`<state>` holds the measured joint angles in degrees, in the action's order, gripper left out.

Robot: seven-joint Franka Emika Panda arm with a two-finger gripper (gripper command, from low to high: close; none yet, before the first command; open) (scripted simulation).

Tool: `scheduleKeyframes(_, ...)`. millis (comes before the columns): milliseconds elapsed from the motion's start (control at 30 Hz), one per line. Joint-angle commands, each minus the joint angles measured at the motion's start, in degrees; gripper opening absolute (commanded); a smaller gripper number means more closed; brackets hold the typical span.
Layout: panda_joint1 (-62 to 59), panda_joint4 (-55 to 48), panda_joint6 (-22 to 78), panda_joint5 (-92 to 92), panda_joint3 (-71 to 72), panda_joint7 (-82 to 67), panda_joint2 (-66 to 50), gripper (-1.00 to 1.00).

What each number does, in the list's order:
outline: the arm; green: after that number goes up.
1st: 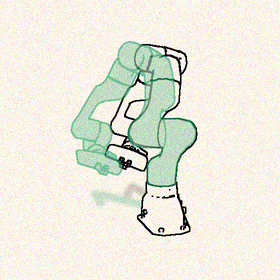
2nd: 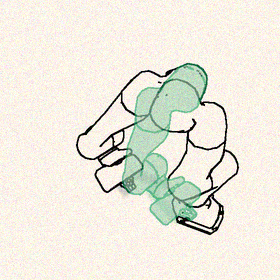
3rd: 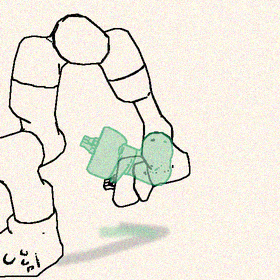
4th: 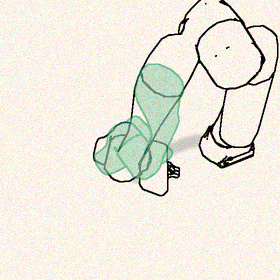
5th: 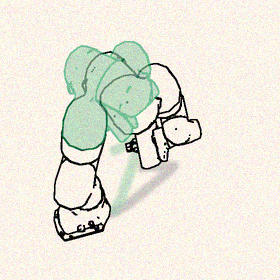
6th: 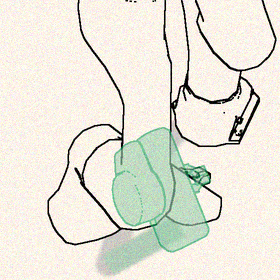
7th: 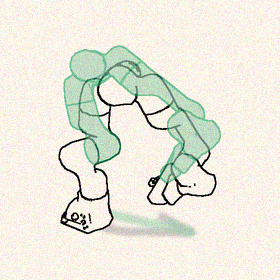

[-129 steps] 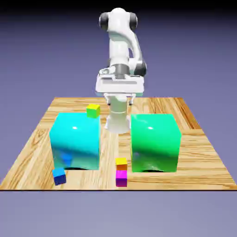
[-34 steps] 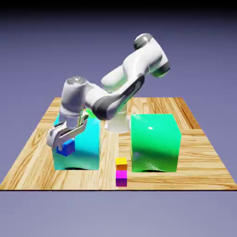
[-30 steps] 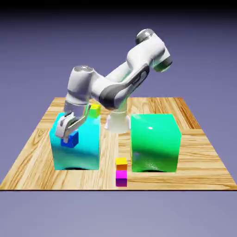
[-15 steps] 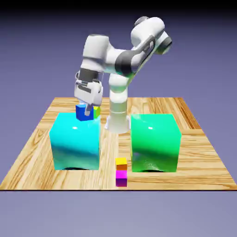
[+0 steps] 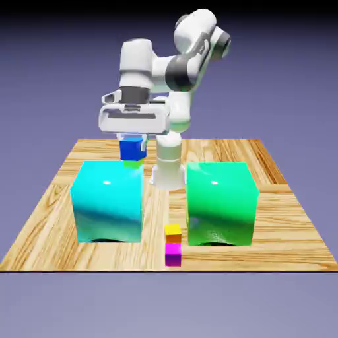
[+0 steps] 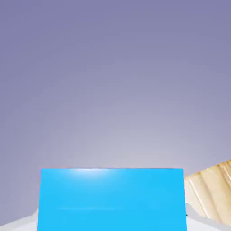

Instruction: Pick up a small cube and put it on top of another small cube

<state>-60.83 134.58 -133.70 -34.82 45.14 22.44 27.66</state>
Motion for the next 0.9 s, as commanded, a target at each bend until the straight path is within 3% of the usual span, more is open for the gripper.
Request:
scheduleKeyframes(0, 1.7, 0.5, -0.3, 0.5, -1.4, -2.4, -0.6, -1.00)
scheduleKeyframes(867, 46.9, 12.3, -7.9, 9.5, -37.7, -67.2, -17.3, -1.00)
